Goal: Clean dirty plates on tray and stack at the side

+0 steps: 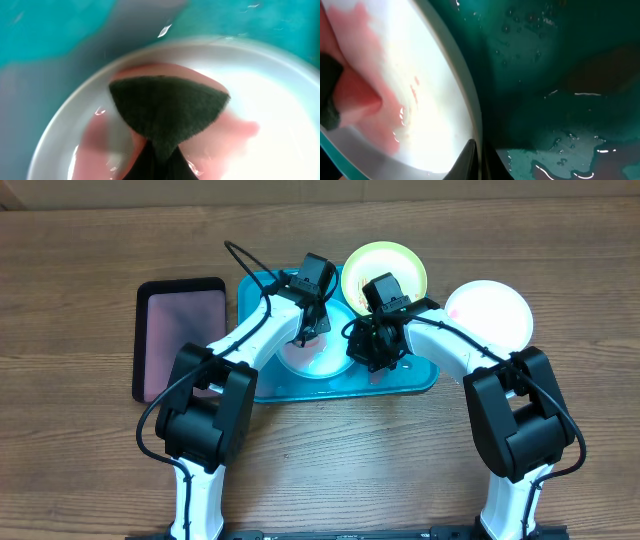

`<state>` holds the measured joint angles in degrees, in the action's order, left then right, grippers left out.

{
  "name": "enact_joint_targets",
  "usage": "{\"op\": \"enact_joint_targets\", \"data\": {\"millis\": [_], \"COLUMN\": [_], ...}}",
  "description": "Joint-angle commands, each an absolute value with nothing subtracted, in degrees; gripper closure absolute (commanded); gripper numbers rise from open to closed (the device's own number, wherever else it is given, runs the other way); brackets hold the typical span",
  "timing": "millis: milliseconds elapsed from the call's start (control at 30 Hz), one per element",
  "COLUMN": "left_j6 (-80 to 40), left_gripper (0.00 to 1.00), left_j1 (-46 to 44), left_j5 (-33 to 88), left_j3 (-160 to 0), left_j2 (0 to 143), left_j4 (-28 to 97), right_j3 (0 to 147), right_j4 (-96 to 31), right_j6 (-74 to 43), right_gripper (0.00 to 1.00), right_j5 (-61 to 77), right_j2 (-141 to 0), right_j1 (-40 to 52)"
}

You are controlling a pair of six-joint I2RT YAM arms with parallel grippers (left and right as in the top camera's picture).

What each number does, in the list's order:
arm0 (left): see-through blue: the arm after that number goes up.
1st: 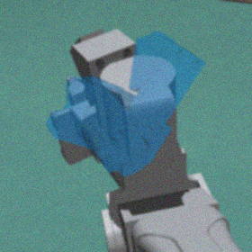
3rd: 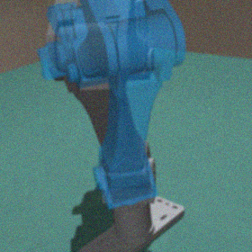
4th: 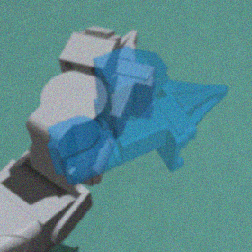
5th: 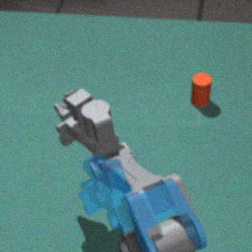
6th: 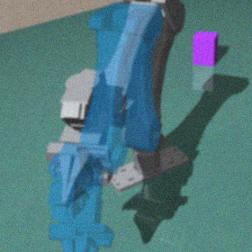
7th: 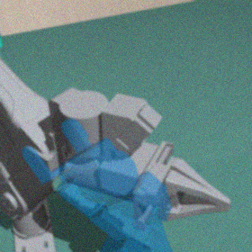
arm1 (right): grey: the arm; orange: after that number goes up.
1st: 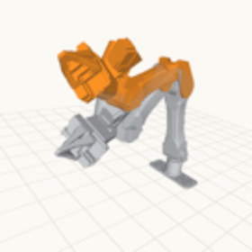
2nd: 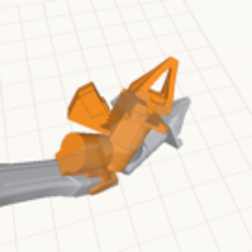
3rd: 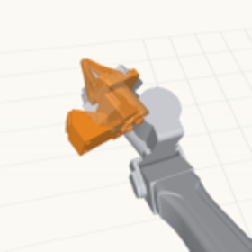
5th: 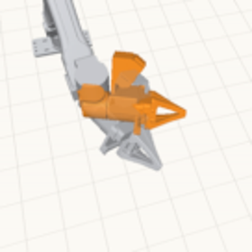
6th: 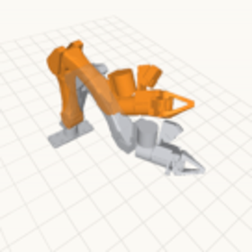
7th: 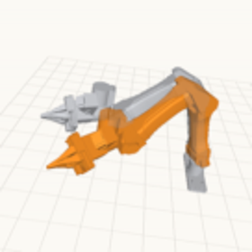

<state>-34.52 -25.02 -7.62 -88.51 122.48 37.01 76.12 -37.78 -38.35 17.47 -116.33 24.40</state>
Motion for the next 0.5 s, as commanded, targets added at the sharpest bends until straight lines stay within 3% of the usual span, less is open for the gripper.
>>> {"op": "enact_joint_targets", "data": {"millis": [0,267,467], "left_j6": [-21.7,-5.8,1.1], "left_gripper": [0.96,0.96,0.96], "left_j1": [-24.8,-24.8,-24.8], "left_j5": [-0.6,21.1,27.9], "left_j3": [-88.1,-88.0,-88.1], "left_j2": [123.8,123.8,123.8], "left_j4": [35.7,41.8,45.0], "right_j3": [76.5,76.5,76.5], "right_j4": [-38.4,-38.5,-38.5], "right_j6": [-35.5,-35.3,-35.3], "right_gripper": [0.96,0.96,0.96], "right_j5": [18.1,18.1,18.1], "right_j2": [-116.5,-116.5,-116.5], "right_j1": [25.1,25.1,25.1]}}
